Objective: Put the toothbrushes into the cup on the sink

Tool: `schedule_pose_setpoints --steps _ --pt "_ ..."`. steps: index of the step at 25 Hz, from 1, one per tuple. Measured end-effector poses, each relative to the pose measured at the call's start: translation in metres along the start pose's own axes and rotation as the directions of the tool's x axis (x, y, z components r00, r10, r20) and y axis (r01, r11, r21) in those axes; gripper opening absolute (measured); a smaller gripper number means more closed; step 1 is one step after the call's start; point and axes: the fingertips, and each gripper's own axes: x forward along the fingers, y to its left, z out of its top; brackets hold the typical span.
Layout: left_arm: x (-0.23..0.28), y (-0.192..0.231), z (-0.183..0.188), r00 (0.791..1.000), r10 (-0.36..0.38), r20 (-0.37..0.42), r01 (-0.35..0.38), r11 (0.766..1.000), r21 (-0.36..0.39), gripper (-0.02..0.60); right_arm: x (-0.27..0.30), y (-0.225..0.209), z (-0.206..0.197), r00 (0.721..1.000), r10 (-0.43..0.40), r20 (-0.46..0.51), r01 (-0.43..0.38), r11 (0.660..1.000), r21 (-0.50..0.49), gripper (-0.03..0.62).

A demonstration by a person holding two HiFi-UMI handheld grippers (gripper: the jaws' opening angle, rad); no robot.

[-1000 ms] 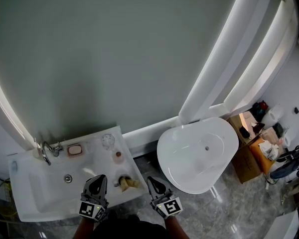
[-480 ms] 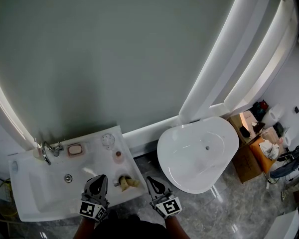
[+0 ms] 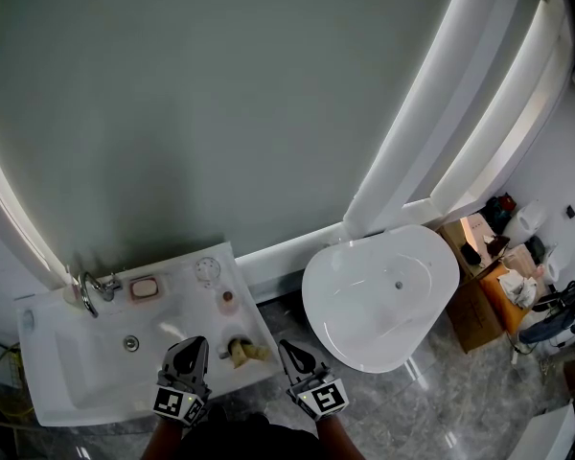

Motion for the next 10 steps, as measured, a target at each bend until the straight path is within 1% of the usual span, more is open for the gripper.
schedule_pose_setpoints --steps 4,7,10 --pt "-0.0012 -0.0003 -0.0014 1.000 -0.002 -0.001 0.002 1.000 -0.002 0.026 -0.0010 0.0015 -0.0015 1.000 -0.001 -0.007 0.001 1.000 0.000 0.028" --pt "0.0001 -0.0044 -0.0030 1.000 -0.016 -0.012 0.017 0.999 0.045 0.026 -0.0009 0.0018 -0.0007 1.000 0.003 -0.007 -0.003 1.000 -0.004 0.028" --pt "0.0007 -0.0081 -0.0043 0.999 -0.026 -0.020 0.027 0.998 0.052 0.026 -0.0006 0.0023 -0.0003 1.000 0.005 -0.007 -0.005 1.000 -0.006 0.028"
